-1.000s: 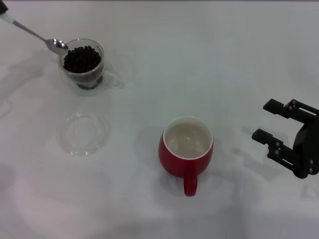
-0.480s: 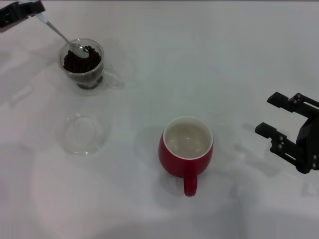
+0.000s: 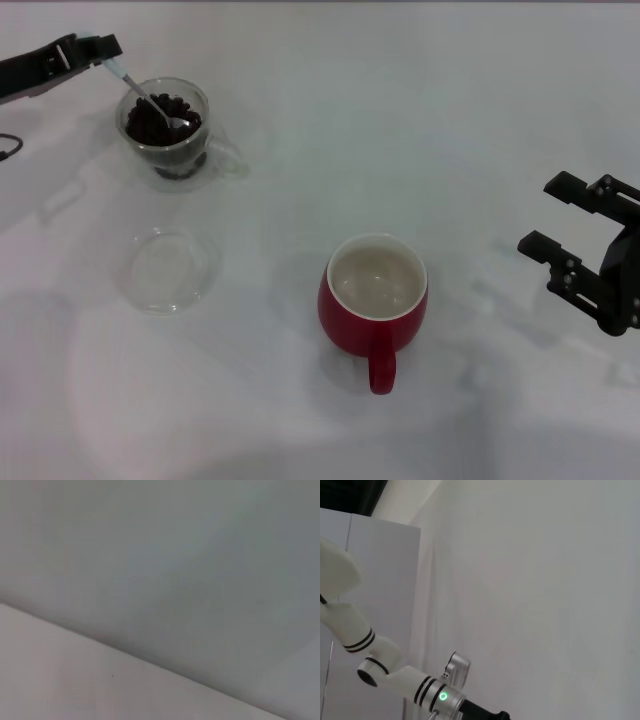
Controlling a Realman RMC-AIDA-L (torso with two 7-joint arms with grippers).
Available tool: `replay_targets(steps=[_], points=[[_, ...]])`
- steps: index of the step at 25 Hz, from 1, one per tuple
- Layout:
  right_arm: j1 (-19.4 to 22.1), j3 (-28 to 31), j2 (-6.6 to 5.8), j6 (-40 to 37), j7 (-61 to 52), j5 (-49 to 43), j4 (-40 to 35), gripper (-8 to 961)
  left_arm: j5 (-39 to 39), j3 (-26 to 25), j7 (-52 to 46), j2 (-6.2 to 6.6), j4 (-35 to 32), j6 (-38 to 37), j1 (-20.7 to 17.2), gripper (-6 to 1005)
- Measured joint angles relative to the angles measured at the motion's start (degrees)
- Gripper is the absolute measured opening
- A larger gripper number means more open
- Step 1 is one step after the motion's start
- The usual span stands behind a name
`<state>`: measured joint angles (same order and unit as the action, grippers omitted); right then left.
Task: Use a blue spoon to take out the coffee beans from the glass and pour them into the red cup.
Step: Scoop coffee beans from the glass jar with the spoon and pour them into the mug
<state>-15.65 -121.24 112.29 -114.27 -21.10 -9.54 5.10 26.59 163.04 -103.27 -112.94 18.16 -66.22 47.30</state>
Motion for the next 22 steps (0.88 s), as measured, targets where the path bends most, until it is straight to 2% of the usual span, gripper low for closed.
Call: replay_targets(steps=[4,15,22], points=[[-0.26,0.06,0.0,0.02,-0.05,0.32,0.0,560,0.92,-0.06,-1.62,-0.03,-0.18,0.0,-1.02,130],[-1.1,0.04,0.04,0.64,-0.15,0.32,0.0,560,6.42,-0.1,-8.94,-0.02,-0.93,-0.81,-7.0,130],[-1.56,-0.12,-0.03,0.76,-0.17,0.31,0.08,560,8.19,-0.33,-12.82,0.38,-4.02,-2.23,-10.85,130]])
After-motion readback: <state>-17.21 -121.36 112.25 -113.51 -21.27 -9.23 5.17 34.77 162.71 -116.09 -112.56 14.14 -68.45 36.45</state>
